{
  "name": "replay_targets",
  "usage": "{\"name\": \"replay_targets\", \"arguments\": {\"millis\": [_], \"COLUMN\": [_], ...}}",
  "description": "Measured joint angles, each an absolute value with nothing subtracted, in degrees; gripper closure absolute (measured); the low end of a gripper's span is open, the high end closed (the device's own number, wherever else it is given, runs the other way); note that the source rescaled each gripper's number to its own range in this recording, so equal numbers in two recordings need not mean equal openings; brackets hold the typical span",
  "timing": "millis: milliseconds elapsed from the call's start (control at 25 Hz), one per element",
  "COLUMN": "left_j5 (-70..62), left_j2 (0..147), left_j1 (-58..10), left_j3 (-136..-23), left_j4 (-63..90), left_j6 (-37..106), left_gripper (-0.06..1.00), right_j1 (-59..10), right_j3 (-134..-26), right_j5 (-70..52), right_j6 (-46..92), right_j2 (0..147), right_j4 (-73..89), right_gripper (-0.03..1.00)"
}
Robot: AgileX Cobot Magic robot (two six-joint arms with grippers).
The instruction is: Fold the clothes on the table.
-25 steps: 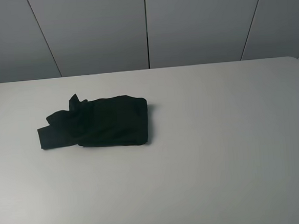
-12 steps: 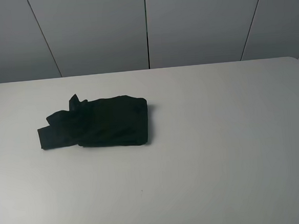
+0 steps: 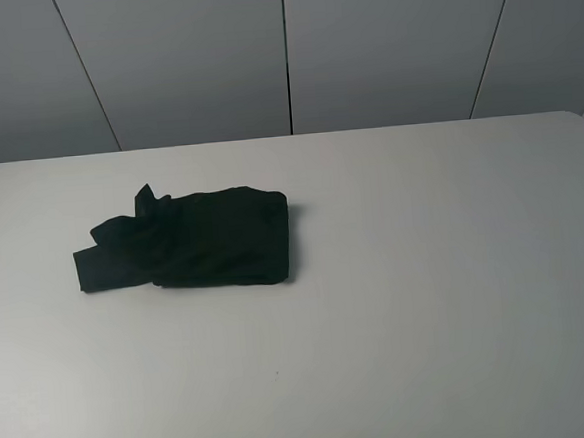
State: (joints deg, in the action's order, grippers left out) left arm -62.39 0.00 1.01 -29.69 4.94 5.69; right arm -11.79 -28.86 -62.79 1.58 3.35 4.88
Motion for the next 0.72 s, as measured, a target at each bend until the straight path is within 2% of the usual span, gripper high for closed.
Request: {"name": "replay_targets", "arguments": {"millis": [360, 720], "left_j5": [-62.4, -62.4], "left_j2": [0.0, 0.0], "left_j1": [1.0, 1.0], "left_j3": [-29.7, -29.7], "left_j4": [4.6, 4.6], "left_j6": [4.9, 4.9], "left_gripper": [-0.05, -0.05], "right_j1": [-0.8, 3.0], "right_j3": [-28.9, -28.9], "right_j5": [-62.8, -62.7], "right_j6": [1.2, 1.1], "right_j2": [0.2, 0.1], "right_j4": [5.0, 5.0], "right_gripper": [-0.03, -0.03]}}
